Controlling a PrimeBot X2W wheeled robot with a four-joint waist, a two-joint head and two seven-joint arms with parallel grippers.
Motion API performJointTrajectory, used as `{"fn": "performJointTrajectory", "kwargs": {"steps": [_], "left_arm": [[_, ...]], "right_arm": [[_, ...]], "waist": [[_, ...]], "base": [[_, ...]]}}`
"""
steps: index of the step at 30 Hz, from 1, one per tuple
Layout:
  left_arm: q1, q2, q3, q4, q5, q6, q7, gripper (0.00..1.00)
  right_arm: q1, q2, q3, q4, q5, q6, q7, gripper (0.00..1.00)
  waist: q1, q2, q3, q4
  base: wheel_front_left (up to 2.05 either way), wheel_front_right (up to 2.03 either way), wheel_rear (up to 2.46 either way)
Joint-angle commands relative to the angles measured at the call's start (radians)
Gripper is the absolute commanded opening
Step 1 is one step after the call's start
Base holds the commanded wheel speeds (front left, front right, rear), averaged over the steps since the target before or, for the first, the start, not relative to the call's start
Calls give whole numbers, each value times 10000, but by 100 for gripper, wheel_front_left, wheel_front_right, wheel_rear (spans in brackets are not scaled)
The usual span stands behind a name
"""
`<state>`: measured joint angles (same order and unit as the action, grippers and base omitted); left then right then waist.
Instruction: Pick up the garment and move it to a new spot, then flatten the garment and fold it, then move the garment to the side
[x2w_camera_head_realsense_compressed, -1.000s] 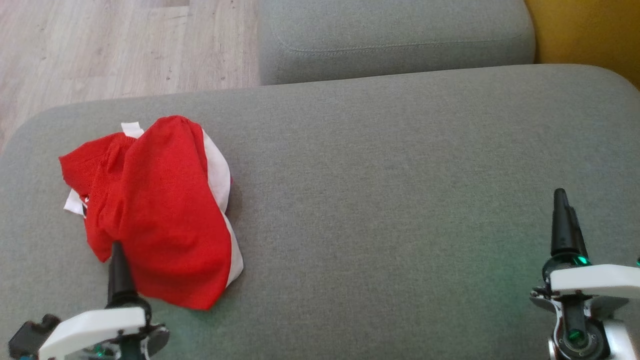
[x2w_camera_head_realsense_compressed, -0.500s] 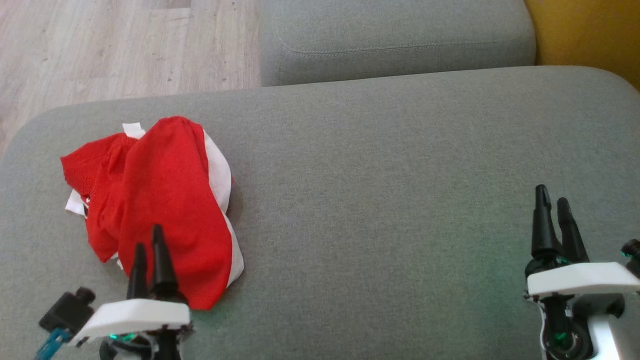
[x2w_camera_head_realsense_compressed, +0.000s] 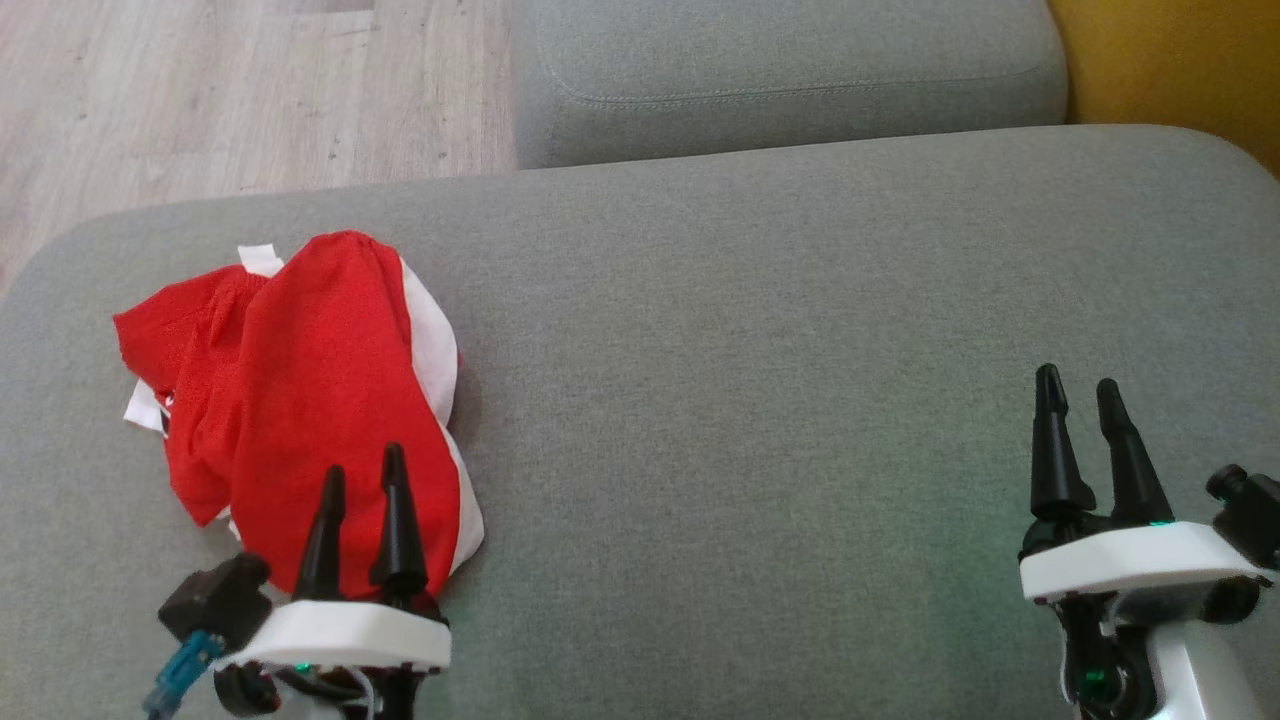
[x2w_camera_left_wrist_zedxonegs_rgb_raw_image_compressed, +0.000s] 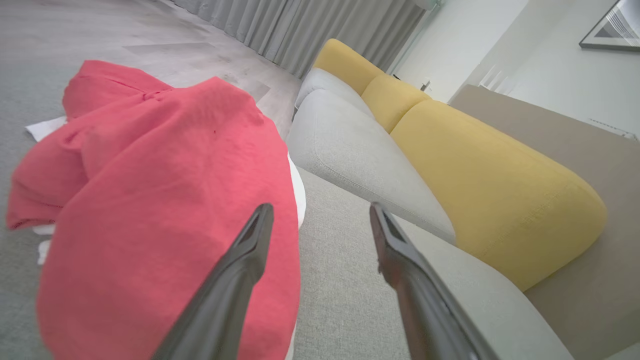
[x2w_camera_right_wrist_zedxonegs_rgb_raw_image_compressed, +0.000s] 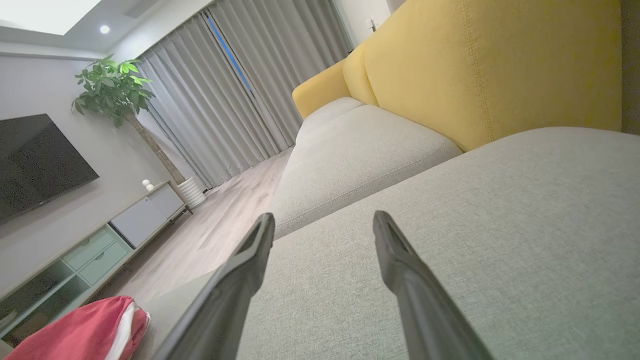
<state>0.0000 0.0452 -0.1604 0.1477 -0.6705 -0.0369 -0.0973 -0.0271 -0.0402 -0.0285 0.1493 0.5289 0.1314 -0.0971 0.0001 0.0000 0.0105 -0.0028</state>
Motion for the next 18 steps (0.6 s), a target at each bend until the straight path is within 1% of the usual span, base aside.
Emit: {"fn": "performJointTrajectory", "kwargs": {"steps": [1, 2, 8, 15, 16, 18], "left_arm": [[-532, 148, -8, -422, 509, 91, -164, 100], [-532, 148, -8, -422, 509, 91, -164, 100], [-597, 278, -397, -389, 1284, 326, -342, 100], [-695, 465, -876, -438, 2233, 697, -550, 100], [-714, 527, -1021, -445, 2497, 810, -609, 100], [-754, 653, -1235, -408, 2857, 909, -669, 100]], "right_arm": [[-171, -72, 201, -461, -547, -4, -176, 100], [-171, -72, 201, -461, -547, -4, -176, 100], [-145, -75, 236, -517, -1411, -5, -353, 100], [-135, -79, 338, -496, -2527, -5, -559, 100], [-138, -80, 372, -494, -2836, -5, -618, 100], [-142, -82, 397, -488, -3100, -5, -677, 100]], "waist": [[0, 0, 5, -9], [0, 0, 5, -9], [0, 0, 11, -30], [0, 0, 11, -21], [0, 0, 9, -21], [0, 0, 9, -26]], "base": [[0, 0, 0], [0, 0, 0], [0, 0, 0], [0, 0, 0], [0, 0, 0], [0, 0, 0]]}}
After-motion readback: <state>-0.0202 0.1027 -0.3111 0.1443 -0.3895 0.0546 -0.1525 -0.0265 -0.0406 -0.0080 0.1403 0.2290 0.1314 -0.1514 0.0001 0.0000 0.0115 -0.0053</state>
